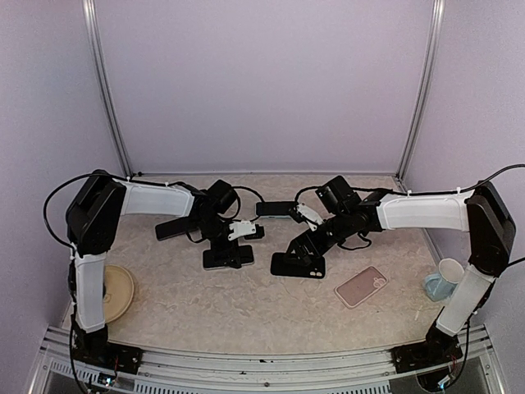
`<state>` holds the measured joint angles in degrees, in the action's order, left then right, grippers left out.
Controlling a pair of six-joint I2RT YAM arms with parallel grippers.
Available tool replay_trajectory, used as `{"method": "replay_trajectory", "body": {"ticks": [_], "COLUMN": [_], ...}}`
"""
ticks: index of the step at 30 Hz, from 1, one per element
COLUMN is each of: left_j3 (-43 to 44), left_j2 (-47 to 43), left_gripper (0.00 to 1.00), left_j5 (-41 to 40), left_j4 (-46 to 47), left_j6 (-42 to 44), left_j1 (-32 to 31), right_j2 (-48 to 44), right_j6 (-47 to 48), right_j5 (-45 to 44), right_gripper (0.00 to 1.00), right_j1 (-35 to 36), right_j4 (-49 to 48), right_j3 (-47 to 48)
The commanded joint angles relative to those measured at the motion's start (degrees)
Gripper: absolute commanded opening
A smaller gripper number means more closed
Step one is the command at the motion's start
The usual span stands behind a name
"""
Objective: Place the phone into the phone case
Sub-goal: Pick up the phone from the center of the board, then pass from the left arm to the right
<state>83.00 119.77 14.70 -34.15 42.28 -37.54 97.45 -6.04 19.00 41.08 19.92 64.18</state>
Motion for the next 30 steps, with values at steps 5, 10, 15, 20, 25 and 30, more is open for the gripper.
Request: {"method": "replay_trajectory", "body": {"ticks": [5,10,15,20,25,30], "left_j3": [0.7,0.8,0.2,-0.9,-2.5,-4.1], "left_j2": [2.8,1.6,-1.0,-3.4,-4.8,-6.1], "left_gripper": [0.56,0.54,0.51,0.51,0.51,0.5], "left_j5": [-2.2,-2.5,-2.5,-2.6,-1.8,-1.3], "left_j4": [-0.3,0.4,3.3,5.6,7.4,10.4], "left_j6": [-0.8,-1.2,-3.1,-4.7,-6.2,-8.6], "left_j1": [-0.6,-0.7,-0.7,-1.1,-2.3,-3.4], "right_j2": [-0.6,-0.1,1.0,2.1,2.2,2.7], "right_j6": [0.1,-0.2,-2.0,-3.8,-6.0,-8.4], "right_j5": [0.0,0.2,0.9,1.2,3.4,5.6], "right_gripper": [1.0,1.0,1.0,1.0,1.0,1.0], "right_j1": [-0.4,-0.4,-0.8,-1.3,-2.5,-3.2], "right_j4": [0.1,-0.4,-1.0,-1.4,-3.0,-5.2], "right_j3": [0.3,0.1,0.4,0.8,0.3,0.1]}}
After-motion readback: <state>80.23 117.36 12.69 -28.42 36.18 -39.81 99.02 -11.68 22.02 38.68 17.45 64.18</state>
